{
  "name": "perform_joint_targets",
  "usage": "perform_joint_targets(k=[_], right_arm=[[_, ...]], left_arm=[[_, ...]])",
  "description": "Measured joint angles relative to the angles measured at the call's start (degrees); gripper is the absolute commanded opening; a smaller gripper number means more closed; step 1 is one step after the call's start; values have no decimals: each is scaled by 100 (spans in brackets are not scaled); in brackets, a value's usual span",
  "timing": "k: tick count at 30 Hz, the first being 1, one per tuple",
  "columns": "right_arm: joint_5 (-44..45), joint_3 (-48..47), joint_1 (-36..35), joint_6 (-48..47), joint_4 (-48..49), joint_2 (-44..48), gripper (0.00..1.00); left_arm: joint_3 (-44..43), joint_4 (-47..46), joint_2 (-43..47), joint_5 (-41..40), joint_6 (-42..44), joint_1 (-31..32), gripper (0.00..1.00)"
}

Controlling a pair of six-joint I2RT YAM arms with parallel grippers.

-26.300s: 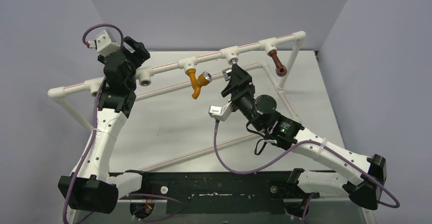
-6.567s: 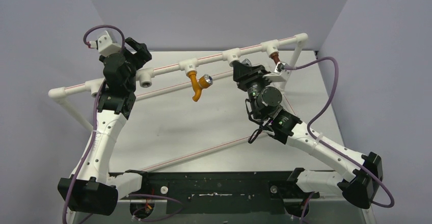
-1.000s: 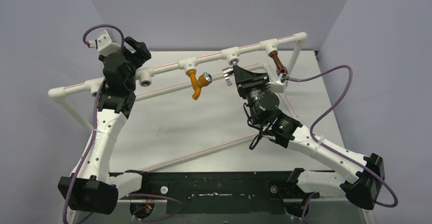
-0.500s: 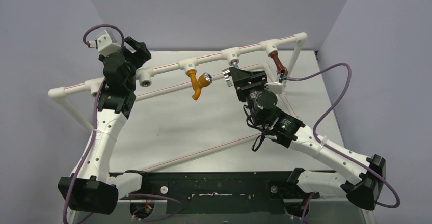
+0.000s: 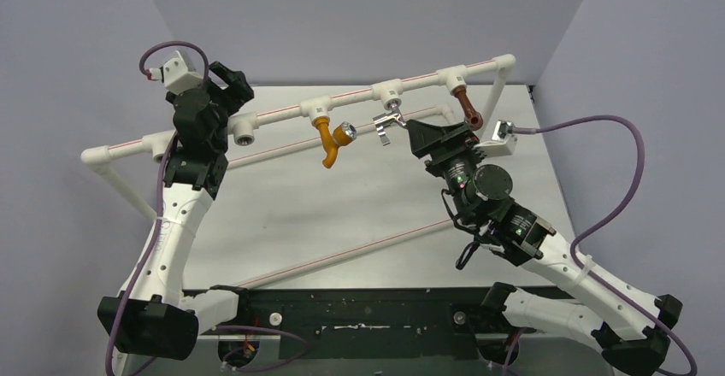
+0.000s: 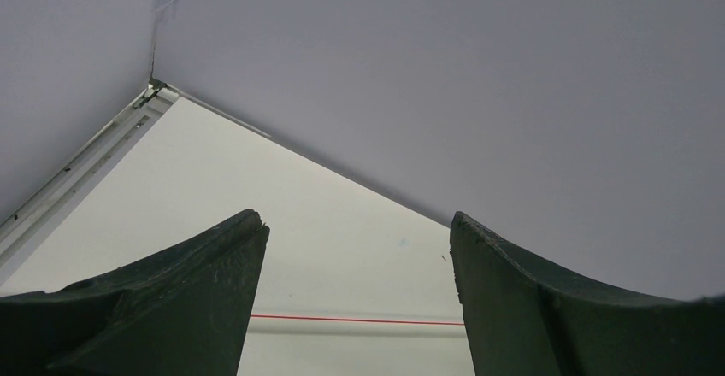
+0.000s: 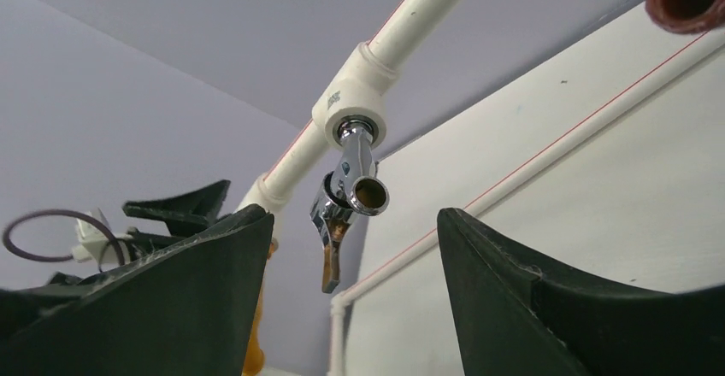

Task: Install the water faucets

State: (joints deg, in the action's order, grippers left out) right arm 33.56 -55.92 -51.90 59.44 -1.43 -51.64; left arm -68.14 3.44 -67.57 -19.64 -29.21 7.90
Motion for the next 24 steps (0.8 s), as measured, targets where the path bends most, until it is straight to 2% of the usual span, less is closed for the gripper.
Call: perform_joint_targets(k=[7, 15, 24], right_arm=[[-684, -46, 7, -2568, -57, 74, 71], [-1692, -774, 7, -5805, -529, -85, 71], [-2614, -1115, 7, -9479, -1333, -267, 77]], left_arm=[[0, 0, 0, 0, 0, 0, 76], [0, 0, 0, -2, 0, 0, 76], [0, 0, 0, 0, 0, 0, 76]])
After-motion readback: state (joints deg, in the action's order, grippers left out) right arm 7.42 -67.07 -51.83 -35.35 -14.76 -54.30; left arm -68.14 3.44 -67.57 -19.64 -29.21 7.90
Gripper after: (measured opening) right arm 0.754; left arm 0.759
